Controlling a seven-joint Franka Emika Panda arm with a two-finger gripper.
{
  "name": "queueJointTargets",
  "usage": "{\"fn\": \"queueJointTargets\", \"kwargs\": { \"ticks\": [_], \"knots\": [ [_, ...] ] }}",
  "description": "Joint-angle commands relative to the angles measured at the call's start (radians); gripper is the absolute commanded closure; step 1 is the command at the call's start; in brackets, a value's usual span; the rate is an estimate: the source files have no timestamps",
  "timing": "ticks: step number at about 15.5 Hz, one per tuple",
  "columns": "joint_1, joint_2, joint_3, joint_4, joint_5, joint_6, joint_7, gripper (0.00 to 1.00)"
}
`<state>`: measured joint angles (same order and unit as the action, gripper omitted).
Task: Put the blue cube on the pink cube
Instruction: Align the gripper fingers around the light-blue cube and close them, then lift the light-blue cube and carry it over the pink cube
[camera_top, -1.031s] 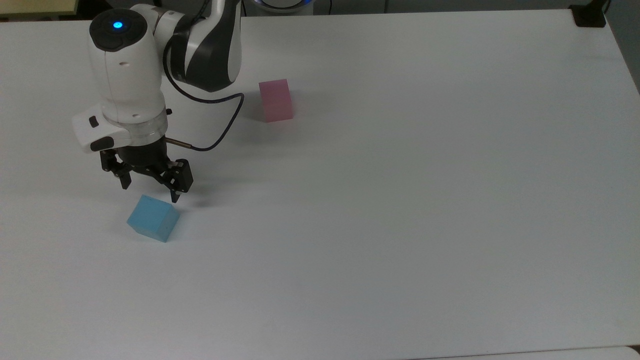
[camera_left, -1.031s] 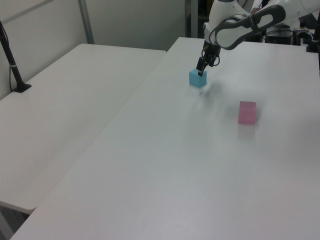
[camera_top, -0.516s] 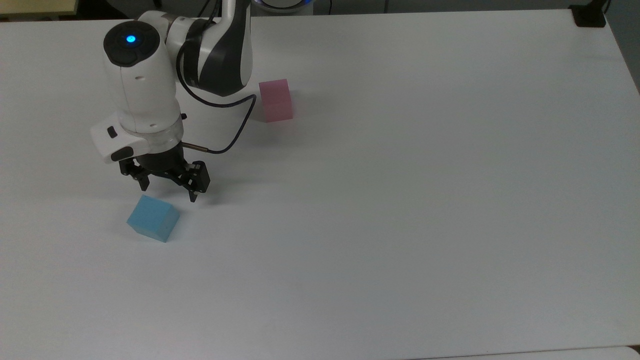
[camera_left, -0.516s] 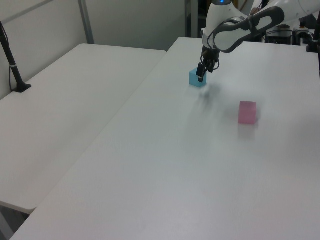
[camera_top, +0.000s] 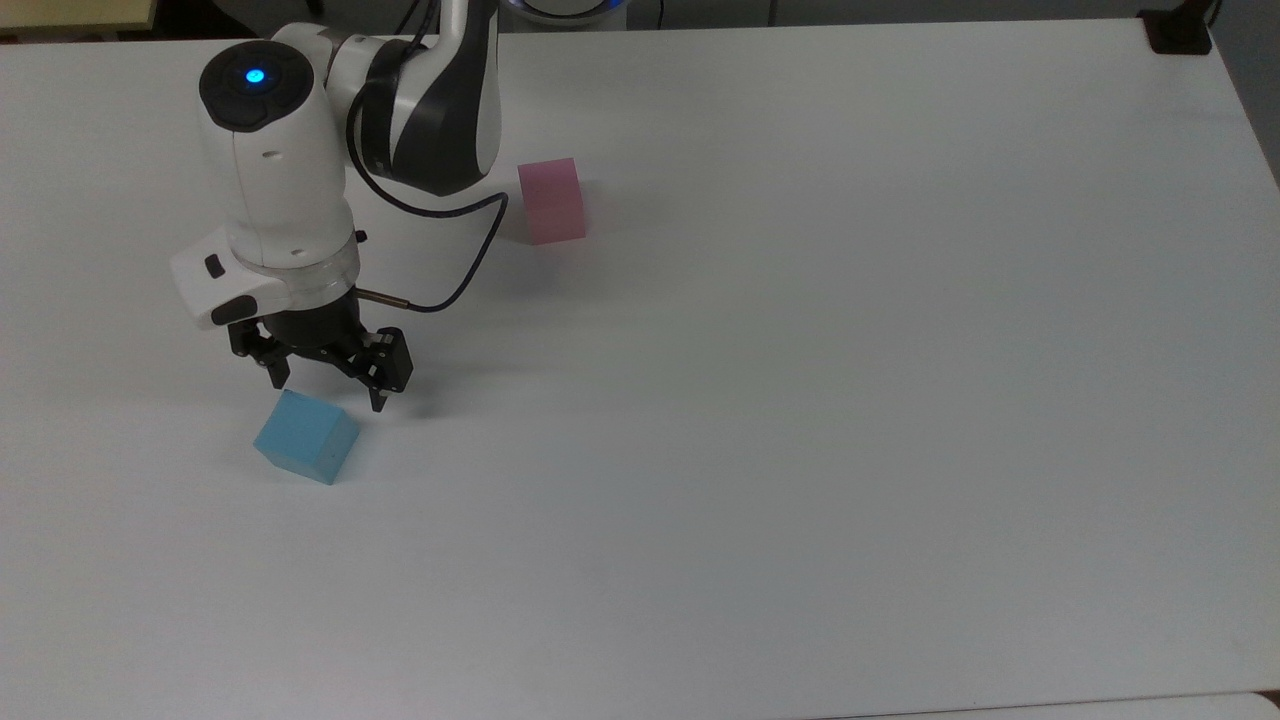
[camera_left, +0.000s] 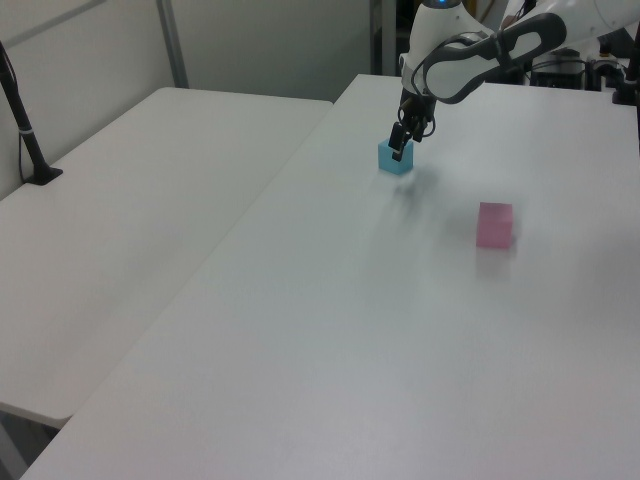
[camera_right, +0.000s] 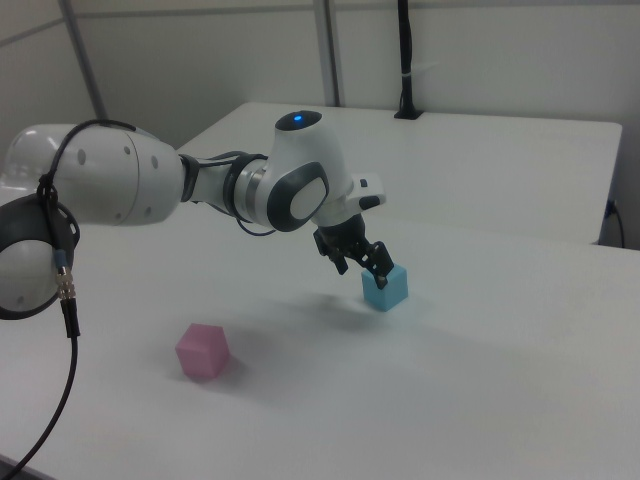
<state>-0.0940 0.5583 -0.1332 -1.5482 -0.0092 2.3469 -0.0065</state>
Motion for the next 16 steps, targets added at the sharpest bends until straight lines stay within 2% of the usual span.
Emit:
{"fn": "queueJointTargets", "kwargs": {
  "ticks": [1,7,9,10,11,12,13,16],
  "knots": [
    [-0.001,0.052,-0.002,0.057,-0.003,0.008,0.01,0.0],
    [-0.003,0.104,-0.005,0.123,-0.005,0.009,0.011,0.0],
    [-0.003,0.106,-0.006,0.122,-0.006,0.029,0.011,0.17],
    [-0.003,0.106,-0.006,0.12,-0.011,0.058,0.011,0.31],
    [-0.003,0.106,-0.006,0.119,-0.014,0.067,0.011,0.61],
    [-0.003,0.104,-0.006,0.116,-0.015,0.068,0.011,0.75],
    [-0.003,0.1,-0.006,0.114,-0.021,0.068,0.011,0.82],
    [-0.012,0.022,-0.006,0.1,-0.031,0.052,0.0,0.84]
  ]
}}
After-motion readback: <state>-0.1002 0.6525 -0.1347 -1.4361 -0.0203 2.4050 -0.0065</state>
